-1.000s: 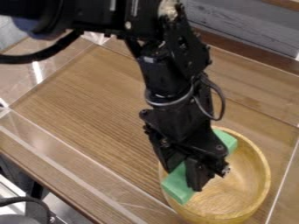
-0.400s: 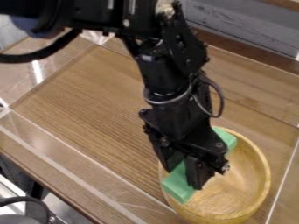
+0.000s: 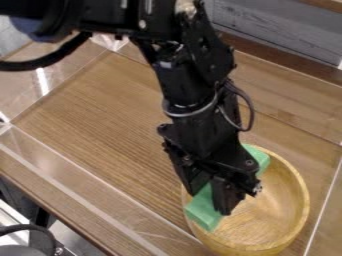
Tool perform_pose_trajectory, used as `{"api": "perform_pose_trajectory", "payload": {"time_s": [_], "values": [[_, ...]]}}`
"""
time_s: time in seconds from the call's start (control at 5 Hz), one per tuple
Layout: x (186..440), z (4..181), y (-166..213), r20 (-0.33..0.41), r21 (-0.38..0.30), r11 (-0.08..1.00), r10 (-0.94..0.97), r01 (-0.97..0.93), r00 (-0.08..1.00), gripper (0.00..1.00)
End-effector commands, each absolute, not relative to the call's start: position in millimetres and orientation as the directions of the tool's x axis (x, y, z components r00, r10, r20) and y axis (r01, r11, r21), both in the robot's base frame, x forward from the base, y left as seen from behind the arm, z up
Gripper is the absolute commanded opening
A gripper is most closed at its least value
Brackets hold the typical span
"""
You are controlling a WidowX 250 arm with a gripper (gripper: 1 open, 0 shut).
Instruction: Put the green block in the brown bowl
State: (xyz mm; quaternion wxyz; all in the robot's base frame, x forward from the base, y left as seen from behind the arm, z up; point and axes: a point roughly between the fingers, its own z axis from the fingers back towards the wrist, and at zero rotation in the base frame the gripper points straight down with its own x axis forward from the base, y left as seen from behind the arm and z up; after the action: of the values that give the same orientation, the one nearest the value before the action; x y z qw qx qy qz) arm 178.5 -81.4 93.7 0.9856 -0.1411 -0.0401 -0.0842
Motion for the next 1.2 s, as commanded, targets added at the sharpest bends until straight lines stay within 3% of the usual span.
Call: {"api": "perform_pose_trajectory", "payload": {"time_s": [0.0,1.0], "values": [[185,100.2,-86,0.145,-0.279,0.941,-0.156,0.192,0.977,0.00],[196,88.6,-110,0.145,-0.299,0.935,-0.153,0.191,0.978,0.00]]}}
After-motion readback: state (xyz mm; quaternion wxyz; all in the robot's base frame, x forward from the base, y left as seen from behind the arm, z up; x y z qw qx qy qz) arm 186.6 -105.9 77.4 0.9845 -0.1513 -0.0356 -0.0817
